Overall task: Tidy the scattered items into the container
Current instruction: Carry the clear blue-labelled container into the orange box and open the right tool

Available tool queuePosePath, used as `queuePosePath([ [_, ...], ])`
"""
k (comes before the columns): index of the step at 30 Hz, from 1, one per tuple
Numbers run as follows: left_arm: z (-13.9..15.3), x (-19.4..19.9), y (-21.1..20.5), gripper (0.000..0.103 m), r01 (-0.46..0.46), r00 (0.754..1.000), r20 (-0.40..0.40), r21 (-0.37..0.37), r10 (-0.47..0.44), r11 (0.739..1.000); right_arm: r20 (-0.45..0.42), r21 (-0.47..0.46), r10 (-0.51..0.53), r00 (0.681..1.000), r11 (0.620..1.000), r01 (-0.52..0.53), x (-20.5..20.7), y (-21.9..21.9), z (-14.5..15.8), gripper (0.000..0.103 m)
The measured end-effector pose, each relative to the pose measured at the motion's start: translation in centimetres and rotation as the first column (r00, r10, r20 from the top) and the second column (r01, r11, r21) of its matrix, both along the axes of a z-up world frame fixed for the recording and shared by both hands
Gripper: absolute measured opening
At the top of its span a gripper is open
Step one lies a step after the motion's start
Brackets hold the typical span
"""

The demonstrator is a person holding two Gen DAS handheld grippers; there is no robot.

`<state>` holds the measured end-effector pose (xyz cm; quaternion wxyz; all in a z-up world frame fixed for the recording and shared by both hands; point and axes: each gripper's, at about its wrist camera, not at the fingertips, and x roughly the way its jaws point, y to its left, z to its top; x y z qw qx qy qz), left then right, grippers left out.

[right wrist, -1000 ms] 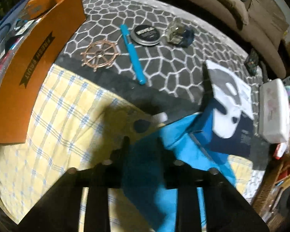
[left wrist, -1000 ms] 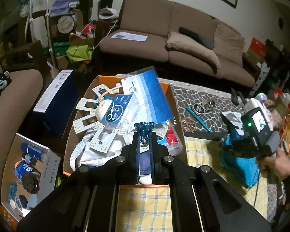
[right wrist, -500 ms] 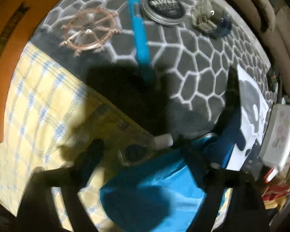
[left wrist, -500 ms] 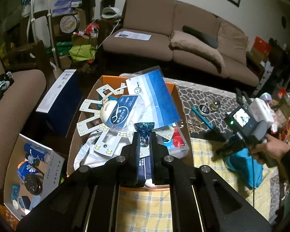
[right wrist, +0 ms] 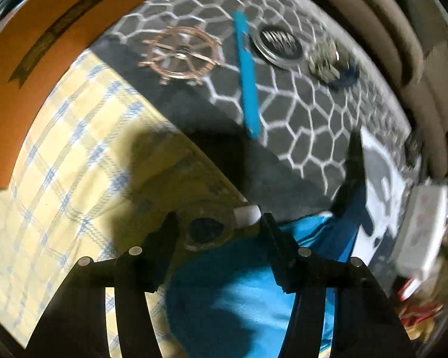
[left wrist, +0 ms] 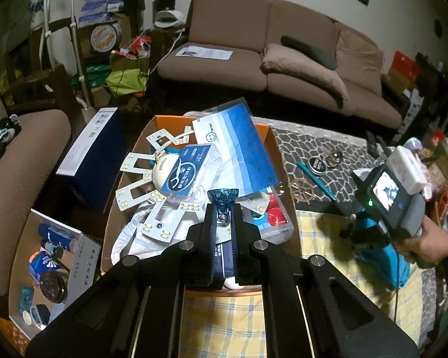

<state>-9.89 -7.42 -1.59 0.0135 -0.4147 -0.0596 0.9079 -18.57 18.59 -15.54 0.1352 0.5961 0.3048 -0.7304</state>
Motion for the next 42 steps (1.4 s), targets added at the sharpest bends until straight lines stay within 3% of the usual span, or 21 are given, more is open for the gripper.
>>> queuePosePath([
  [5,0.2,-0.2,-0.7,0.008,-0.014,1.0,-0.006,0.021,0.015,1.0,-0.137,-0.069,-0.061,0.989,0.996,0.052,2.1,-1.4,3.5,0.057],
  [8,0.5,0.0,-1.1,0.008,-0.021,1.0,-0.013,0.038,0.022,0.999,-0.22,-0.155,-0.105,0.97,0.985,0.071,3.8,-2.4,7.2,0.057],
  [11,0.9,0.2,-1.6,0.008,-0.023,0.999,-0.023,0.054,0.025,0.998,-0.283,-0.305,-0.189,0.94,0.947,0.099,6.5,-3.8,11.2,0.057],
  [15,1.3,0.4,-2.2,0.008,-0.033,0.999,-0.029,0.07,0.036,0.997,-0.288,-0.48,-0.287,0.914,0.869,0.121,8.2,-5.5,14.2,0.057],
  [18,1.7,0.8,-2.9,0.008,-0.036,0.998,-0.038,0.079,0.039,0.996,-0.283,-0.567,-0.324,0.903,0.816,0.115,10.0,-7.3,16.3,0.057],
  [21,2.3,1.3,-3.7,0.008,-0.043,0.997,-0.053,0.088,0.048,0.995,-0.293,-0.601,-0.345,0.892,0.792,0.109,11.3,-9.2,17.8,0.057],
  [24,2.7,1.7,-5.0,0.008,-0.054,0.997,-0.056,0.107,0.06,0.993,-0.274,-0.633,-0.35,0.896,0.767,0.107,11.9,-10.7,18.6,0.057],
  [28,2.8,1.9,-7.4,0.008,-0.07,0.996,-0.04,0.157,0.077,0.985,-0.269,-0.639,-0.351,0.897,0.762,0.107,12.2,-12.5,18.6,0.057],
  [34,1.8,2.3,-10.3,0.008,-0.097,0.995,-0.012,0.171,0.1,0.98,-0.249,-0.633,-0.375,0.893,0.761,0.143,12.2,-13.8,16.4,0.057],
  [42,-0.7,1.9,-10.2,0.008,-0.016,0.996,0.087,0.236,-0.004,0.972,-0.195,-0.629,-0.415,0.889,0.748,0.211,11.9,-13.5,13.3,0.057],
])
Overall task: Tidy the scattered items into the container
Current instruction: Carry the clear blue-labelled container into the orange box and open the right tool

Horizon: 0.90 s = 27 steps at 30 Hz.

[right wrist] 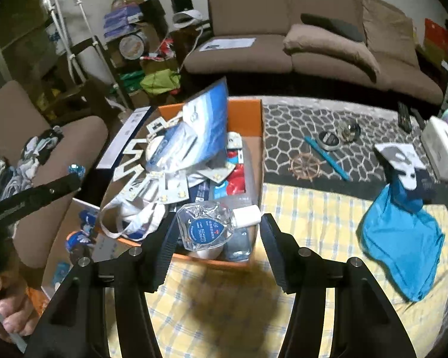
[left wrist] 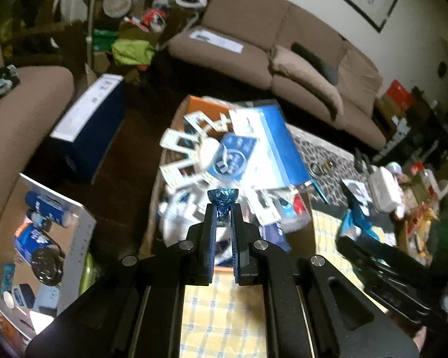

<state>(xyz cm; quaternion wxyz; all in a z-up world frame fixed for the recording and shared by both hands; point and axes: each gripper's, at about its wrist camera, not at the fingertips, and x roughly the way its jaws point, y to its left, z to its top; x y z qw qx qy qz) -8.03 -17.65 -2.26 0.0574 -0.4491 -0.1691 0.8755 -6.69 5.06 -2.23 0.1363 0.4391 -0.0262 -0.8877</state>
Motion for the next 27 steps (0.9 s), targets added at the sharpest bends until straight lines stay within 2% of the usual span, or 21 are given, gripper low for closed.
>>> queuePosePath([
  [5,-2.2,-0.9,0.8,0.008,0.063,0.992,0.097,0.137,-0.076,0.989,0.005,0.036,0.018,1.0,0.999,-0.019,-0.7,-1.3,-1.2,0.057],
  [10,-4.4,-1.5,1.1,0.008,0.075,0.975,0.187,0.223,-0.118,0.972,0.029,0.055,0.035,0.999,0.998,-0.036,-1.6,-2.5,-2.9,0.057],
  [13,-4.9,-1.5,0.6,0.008,0.051,0.971,0.217,0.233,-0.103,0.971,0.032,0.077,0.033,0.999,0.996,-0.036,-2.0,-2.9,-3.7,0.057],
  [16,-5.1,-1.1,-0.5,0.008,-0.017,0.975,0.219,0.235,-0.036,0.972,0.017,0.104,0.025,1.0,0.994,-0.027,-2.1,-3.0,-4.4,0.057],
  [21,-6.5,-1.3,-0.9,0.008,-0.028,0.963,0.265,0.27,-0.047,0.962,0.038,0.09,0.02,0.999,0.996,-0.023,-2.7,-2.8,-5.6,0.057],
  [24,-6.9,-1.5,-0.8,0.008,-0.035,0.961,0.273,0.248,-0.035,0.968,0.039,0.086,0.024,0.999,0.996,-0.028,-2.8,-2.9,-5.6,0.057],
  [27,-6.5,-1.4,-0.5,0.008,-0.061,0.968,0.251,0.194,0.011,0.979,0.036,0.1,0.032,0.999,0.994,-0.035,-2.8,-3.0,-5.7,0.057],
])
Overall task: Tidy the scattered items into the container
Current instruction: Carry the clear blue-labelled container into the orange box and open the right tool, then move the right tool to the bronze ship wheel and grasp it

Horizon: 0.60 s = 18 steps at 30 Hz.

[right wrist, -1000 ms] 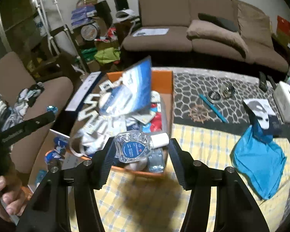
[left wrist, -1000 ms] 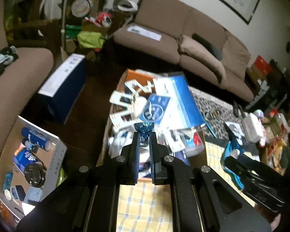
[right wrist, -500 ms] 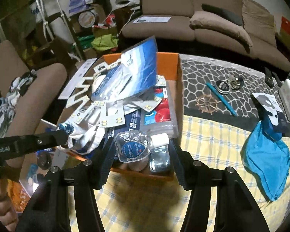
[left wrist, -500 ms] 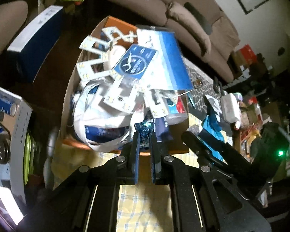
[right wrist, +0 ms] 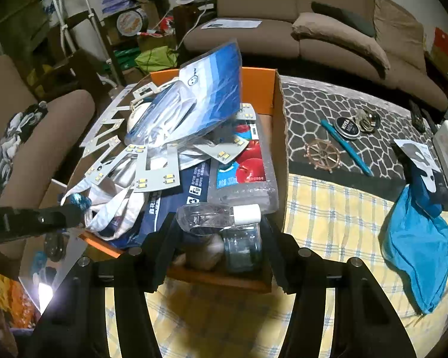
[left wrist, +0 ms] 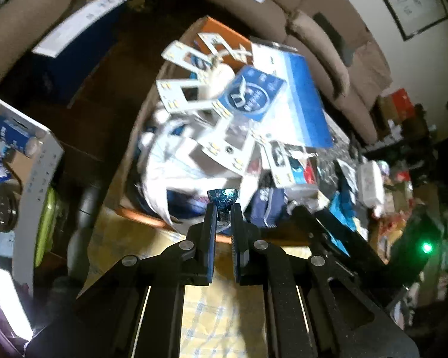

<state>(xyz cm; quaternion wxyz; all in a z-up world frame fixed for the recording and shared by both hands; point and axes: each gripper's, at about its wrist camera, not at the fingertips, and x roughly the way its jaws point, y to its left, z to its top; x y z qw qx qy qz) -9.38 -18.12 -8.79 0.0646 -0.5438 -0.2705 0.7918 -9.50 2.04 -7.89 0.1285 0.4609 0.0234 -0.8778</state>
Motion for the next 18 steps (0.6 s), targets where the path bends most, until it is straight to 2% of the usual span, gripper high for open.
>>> queuePosePath([
  [2,0.2,-0.1,0.6,0.008,0.02,1.0,-0.008,-0.032,-0.02,0.999,-0.002,0.011,0.001,1.0,1.0,-0.001,-0.1,0.1,-0.1,0.057],
  [6,0.0,-0.3,1.7,0.008,0.047,0.999,0.002,-0.03,-0.047,0.998,0.019,-0.02,0.003,1.0,1.0,-0.002,-0.3,1.1,-0.4,0.059],
  [9,0.2,-0.4,2.7,0.008,0.061,0.998,-0.011,-0.055,-0.062,0.997,0.033,-0.056,0.031,0.999,0.998,-0.029,-0.3,1.3,-0.4,0.067],
  [13,0.1,-0.7,3.7,0.008,0.076,0.997,-0.009,-0.066,-0.077,0.995,0.036,-0.054,0.088,0.996,0.995,-0.086,0.1,0.6,-0.1,0.067],
  [15,0.0,-0.8,3.9,0.008,0.085,0.996,-0.004,-0.065,-0.086,0.994,0.026,-0.089,0.087,0.996,0.992,-0.084,0.4,1.2,0.6,0.071],
  [17,-0.1,-0.8,4.2,0.008,0.099,0.995,-0.005,-0.061,-0.099,0.993,0.018,-0.137,0.077,0.997,0.988,-0.074,0.7,2.3,1.5,0.08],
  [18,0.0,-0.8,4.4,0.008,0.113,0.993,-0.011,-0.051,-0.114,0.992,0.015,-0.153,0.073,0.997,0.986,-0.07,0.9,2.8,2.0,0.08],
])
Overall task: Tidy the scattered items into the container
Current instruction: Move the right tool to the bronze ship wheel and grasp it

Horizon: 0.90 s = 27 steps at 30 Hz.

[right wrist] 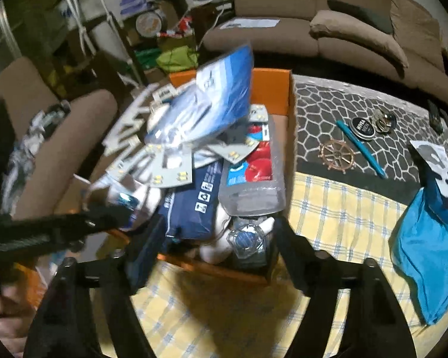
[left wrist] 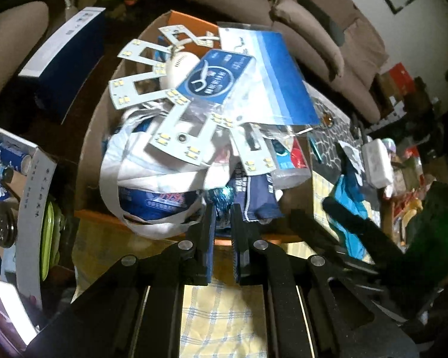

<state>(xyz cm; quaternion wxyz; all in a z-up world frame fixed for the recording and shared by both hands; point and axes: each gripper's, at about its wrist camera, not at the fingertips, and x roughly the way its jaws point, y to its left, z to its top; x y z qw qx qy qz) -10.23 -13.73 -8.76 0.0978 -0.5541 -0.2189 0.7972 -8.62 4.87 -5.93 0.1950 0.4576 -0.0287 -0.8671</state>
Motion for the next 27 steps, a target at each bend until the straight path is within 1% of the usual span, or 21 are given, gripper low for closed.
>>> queuePosePath([
  [2,0.3,-0.2,0.3,0.008,0.043,0.999,-0.019,0.036,-0.043,0.998,-0.001,-0.022,-0.003,1.0,1.0,0.003,0.6,1.2,0.9,0.08],
  [3,0.5,-0.3,0.4,0.008,0.058,0.998,-0.027,0.04,-0.057,0.998,0.0,-0.023,-0.003,1.0,1.0,0.003,1.0,2.0,1.5,0.08],
  [5,0.8,-0.3,0.5,0.009,0.064,0.997,-0.034,0.037,-0.063,0.997,0.002,0.004,-0.002,1.0,1.0,0.002,1.9,3.2,2.2,0.081],
  [6,0.9,-0.3,0.6,0.01,0.068,0.997,-0.033,0.04,-0.067,0.997,-0.007,0.034,-0.002,1.0,0.999,0.002,2.7,3.9,2.7,0.081],
  [8,1.0,-0.3,0.6,0.027,0.063,0.998,-0.026,0.045,-0.062,0.997,-0.031,0.077,-0.003,1.0,0.997,0.005,4.4,5.2,3.4,0.082],
  [10,1.4,0.0,0.5,0.038,0.034,0.999,-0.037,0.045,-0.032,0.998,-0.062,0.087,-0.013,0.998,0.996,0.019,6.0,6.9,4.1,0.086],
  [12,2.3,0.6,0.5,0.043,0.004,0.997,-0.073,0.032,-0.002,0.999,-0.088,0.077,-0.038,0.995,0.996,0.045,7.4,9.1,4.4,0.088],
  [14,3.3,1.2,0.9,0.055,-0.011,0.993,-0.117,0.026,0.014,1.0,-0.113,0.076,-0.08,0.99,0.993,0.089,8.5,11.0,4.4,0.094],
  [15,3.6,1.4,1.1,0.059,-0.016,0.99,-0.138,0.025,0.019,1.0,-0.132,0.076,-0.119,0.984,0.989,0.13,9.1,12.5,4.1,0.097],
  [16,4.2,1.8,1.6,0.067,-0.021,0.986,-0.167,0.019,0.024,1.0,-0.148,0.066,-0.148,0.978,0.985,0.159,9.4,13.6,3.9,0.103],
  [17,4.6,2.0,2.1,0.072,-0.023,0.982,-0.187,0.009,0.024,1.0,-0.161,0.051,-0.173,0.972,0.982,0.183,9.7,14.6,3.6,0.102],
  [19,5.2,2.3,3.5,0.076,-0.014,0.974,-0.224,-0.027,0.007,1.0,-0.18,0.034,-0.233,0.956,0.969,0.243,10.0,16.9,2.6,0.102],
  [20,5.6,2.4,4.6,0.079,0.0,0.97,-0.242,-0.059,-0.014,0.998,-0.177,0.038,-0.258,0.95,0.962,0.269,9.8,17.9,2.0,0.102],
  [23,5.9,2.3,7.2,0.081,0.026,0.964,-0.26,-0.125,-0.058,0.992,-0.134,0.044,-0.289,0.948,0.954,0.297,8.7,20.1,0.7,0.102],
  [27,6.2,2.3,8.5,0.081,0.015,0.951,-0.304,-0.137,-0.057,0.99,-0.118,0.027,-0.333,0.936,0.941,0.338,7.1,22.1,-0.1,0.102],
])
